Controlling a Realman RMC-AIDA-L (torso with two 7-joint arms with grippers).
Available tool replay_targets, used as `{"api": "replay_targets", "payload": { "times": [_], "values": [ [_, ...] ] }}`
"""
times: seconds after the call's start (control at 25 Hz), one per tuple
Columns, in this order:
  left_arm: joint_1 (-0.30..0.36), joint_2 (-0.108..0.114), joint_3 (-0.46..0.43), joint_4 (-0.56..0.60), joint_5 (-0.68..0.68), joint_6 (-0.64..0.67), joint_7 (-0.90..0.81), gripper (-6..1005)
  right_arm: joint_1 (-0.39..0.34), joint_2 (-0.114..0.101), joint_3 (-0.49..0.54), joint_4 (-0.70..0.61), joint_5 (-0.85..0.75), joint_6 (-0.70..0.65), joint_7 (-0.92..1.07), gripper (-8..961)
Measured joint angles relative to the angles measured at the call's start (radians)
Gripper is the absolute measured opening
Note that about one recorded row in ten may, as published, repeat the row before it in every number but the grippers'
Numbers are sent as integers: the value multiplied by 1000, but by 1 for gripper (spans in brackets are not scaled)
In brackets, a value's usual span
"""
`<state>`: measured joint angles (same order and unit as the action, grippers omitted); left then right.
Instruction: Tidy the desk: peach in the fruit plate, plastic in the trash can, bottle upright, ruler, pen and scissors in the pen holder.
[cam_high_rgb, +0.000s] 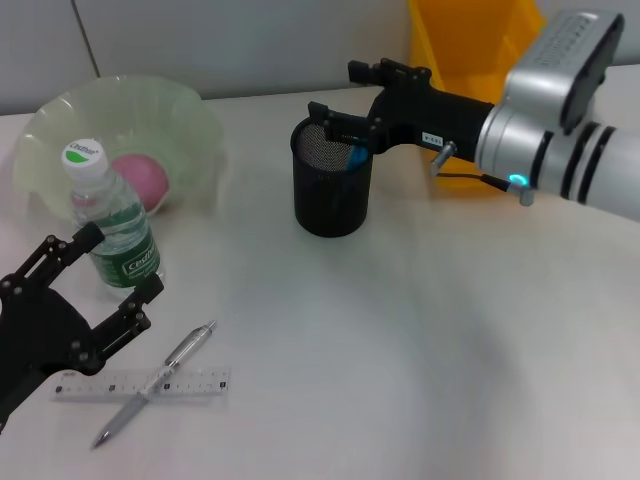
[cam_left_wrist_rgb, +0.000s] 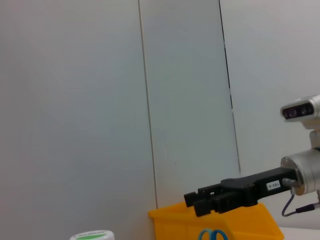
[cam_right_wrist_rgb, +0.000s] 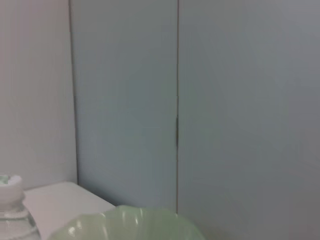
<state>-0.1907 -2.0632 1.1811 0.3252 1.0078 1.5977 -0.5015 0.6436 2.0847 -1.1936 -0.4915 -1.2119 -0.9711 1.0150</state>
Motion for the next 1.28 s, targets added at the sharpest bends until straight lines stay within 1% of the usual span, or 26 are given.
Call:
{"api": "replay_targets", "payload": {
  "times": [0.04,0.08,0.12,0.16,0.2,0.24,0.36,0.4,0.44,0.52,0.56,0.6,0.64,0.68,0.72,0.8,0.84,0.88,0.92,0.96,1.0,1.04,1.08,1.16,1.2,1.28],
  "values": [
    [0,0,0,0,0,0,0,787,0,0,0,0,0,0,0,636],
    [2,0,0,0,0,5,0,787,-42,0,-1,-61,0,-36,49,662],
    [3,0,0,0,0,7,0,787,-42,0,-1,-61,0,-36,49,687],
    [3,0,0,0,0,7,0,787,-75,-2,-2,-110,0,-60,92,713],
    [11,1,0,0,0,26,0,787,-143,-4,4,-198,0,-121,158,738],
    [11,1,0,0,0,26,0,787,-143,-4,4,-198,0,-121,158,763],
    [23,5,3,9,17,57,0,787,-253,-6,57,-341,-8,-242,252,837],
    [23,5,3,9,17,57,0,787,-301,-11,91,-423,-43,-302,339,837],
    [23,5,3,9,17,57,0,787,-301,-11,91,-423,-43,-302,339,837],
    [28,9,4,21,49,64,-3,787,-341,-21,130,-501,-106,-357,449,837],
    [29,19,4,71,159,75,-55,787,-350,-24,150,-524,-135,-378,489,836],
    [25,22,5,92,195,75,-83,787,-362,-28,200,-559,-211,-424,561,836],
    [22,23,4,112,223,73,-108,787,-362,-28,200,-559,-211,-424,561,836],
    [22,23,4,112,223,73,-108,787,-364,-28,229,-573,-261,-453,598,836],
    [20,23,3,144,259,72,-139,787,-364,-29,252,-582,-297,-472,629,836],
    [13,23,-6,291,408,65,-265,787,-360,-34,309,-593,-391,-536,690,836],
    [13,23,-6,291,408,65,-265,787,-360,-34,309,-593,-391,-536,690,836],
    [10,22,-10,330,448,62,-309,787,-360,-36,324,-594,-413,-554,699,835],
    [3,18,-20,400,503,55,-369,787,-360,-36,334,-595,-429,-570,704,835],
    [-1,17,-25,428,525,51,-391,787,-361,-36,344,-596,-441,-583,708,835],
    [-10,7,-41,534,613,33,-453,787,-365,-36,363,-597,-461,-604,712,835],
    [-10,7,-41,534,613,33,-453,787,-365,-36,363,-597,-461,-604,712,835],
    [-20,2,-44,599,676,17,-492,787,-368,-37,384,-598,-477,-624,713,836],
    [-37,0,-44,667,746,5,-541,787,-370,-38,398,-600,-485,-638,718,836],
    [-69,-1,-40,742,837,4,-599,787,-372,-41,424,-604,-496,-662,736,836],
    [-77,-1,-40,756,857,8,-610,787,-372,-42,433,-605,-500,-670,746,837]
  ]
}}
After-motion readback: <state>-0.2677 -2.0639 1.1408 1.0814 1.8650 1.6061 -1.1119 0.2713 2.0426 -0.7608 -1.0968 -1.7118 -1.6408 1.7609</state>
